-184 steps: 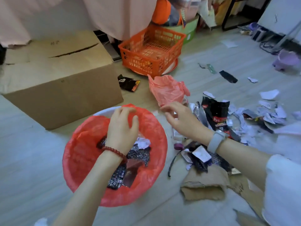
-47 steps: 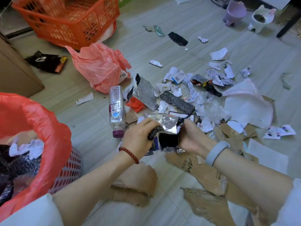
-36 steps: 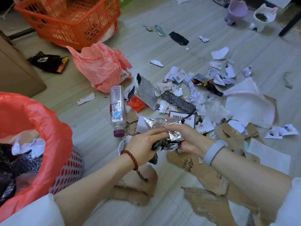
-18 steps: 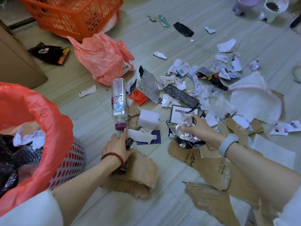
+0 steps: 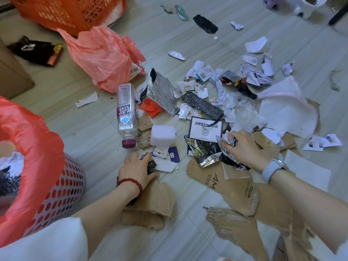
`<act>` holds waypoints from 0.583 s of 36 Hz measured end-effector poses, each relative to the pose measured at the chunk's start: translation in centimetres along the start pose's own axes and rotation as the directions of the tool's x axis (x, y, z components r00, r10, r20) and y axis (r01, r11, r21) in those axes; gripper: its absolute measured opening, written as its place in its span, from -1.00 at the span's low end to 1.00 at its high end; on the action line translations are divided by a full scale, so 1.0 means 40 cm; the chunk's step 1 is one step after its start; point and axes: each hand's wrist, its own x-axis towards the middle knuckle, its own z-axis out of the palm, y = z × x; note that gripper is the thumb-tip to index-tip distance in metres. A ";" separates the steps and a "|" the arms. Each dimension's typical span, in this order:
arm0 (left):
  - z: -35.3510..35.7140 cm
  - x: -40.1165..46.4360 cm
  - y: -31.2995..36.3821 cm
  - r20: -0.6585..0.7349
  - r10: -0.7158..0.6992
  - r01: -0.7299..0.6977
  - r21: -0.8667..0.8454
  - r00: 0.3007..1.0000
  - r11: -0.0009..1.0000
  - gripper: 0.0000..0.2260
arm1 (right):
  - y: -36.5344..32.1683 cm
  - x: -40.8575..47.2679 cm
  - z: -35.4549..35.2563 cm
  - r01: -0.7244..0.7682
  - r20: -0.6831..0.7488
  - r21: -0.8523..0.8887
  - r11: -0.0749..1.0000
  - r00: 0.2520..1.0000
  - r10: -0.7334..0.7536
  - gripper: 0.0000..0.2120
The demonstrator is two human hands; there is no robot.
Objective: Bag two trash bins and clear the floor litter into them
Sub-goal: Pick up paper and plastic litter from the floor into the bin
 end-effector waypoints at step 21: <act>-0.198 -0.055 0.025 -0.288 0.124 -0.240 -0.411 0.950 0.879 -0.87 | -0.161 -0.010 0.029 0.159 0.053 0.267 0.950 0.982 -0.179 -0.75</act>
